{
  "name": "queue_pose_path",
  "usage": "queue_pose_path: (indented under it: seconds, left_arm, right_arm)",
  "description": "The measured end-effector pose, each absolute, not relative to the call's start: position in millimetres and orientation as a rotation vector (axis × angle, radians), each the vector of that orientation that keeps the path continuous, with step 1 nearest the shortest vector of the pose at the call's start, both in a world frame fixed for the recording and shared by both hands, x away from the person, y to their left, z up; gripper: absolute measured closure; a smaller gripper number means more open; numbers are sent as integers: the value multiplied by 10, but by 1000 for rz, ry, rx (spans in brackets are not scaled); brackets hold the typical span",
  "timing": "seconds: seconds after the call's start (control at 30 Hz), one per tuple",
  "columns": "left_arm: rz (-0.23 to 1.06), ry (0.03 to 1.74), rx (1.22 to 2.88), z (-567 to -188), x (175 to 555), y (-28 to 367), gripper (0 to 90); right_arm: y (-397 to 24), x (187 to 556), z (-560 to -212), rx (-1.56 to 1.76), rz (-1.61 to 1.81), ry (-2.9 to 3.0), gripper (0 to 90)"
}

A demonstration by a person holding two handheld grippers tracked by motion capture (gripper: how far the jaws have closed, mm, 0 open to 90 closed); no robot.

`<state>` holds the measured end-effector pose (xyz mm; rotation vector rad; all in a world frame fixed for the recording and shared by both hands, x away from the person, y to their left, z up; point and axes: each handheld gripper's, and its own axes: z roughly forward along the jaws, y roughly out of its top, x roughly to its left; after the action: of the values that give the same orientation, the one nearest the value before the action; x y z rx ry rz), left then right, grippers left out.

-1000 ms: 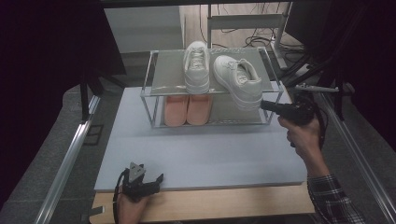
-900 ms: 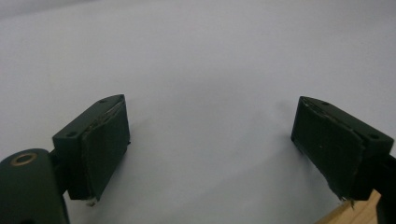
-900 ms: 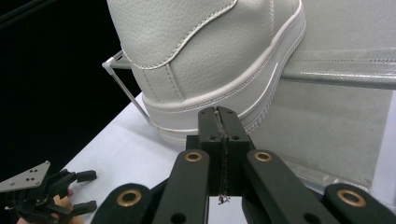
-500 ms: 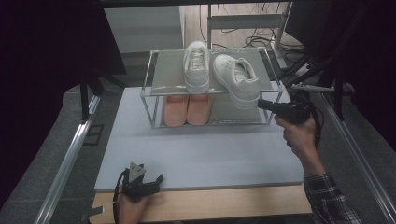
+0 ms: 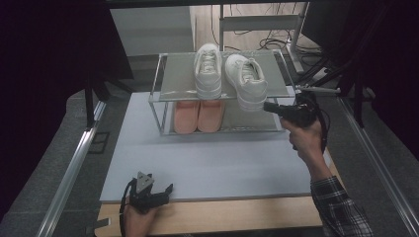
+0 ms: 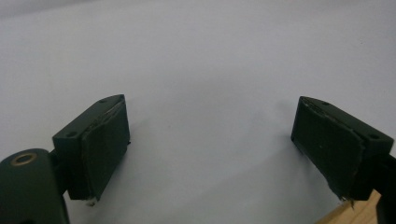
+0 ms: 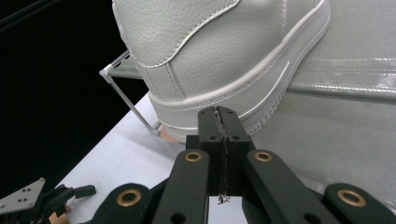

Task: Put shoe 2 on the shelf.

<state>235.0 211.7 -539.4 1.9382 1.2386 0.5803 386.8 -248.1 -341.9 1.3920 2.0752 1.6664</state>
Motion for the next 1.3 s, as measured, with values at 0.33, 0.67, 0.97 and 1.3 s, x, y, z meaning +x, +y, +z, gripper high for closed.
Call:
queue_pose_path:
  seconds: [0.33,0.67,0.97,1.3]
  left_arm:
    - [580,1239,1938,-5394,2349,2117,112]
    - [579,1240,1938,-5393,2349,2117,113]
    - [580,1240,1939,-5393,2349,2117,113]
    - [578,1240,1939,-5393,2350,2118,112]
  right_arm:
    - [-2359,3961,-3427,1407,1649,2067,891]
    - [-2231,4070,-3444,1424,1644,2058,891]
    - [-2116,4141,-3446,1430,1627,2053,892]
    - [-2040,4212,-3461,1431,1615,2037,891]
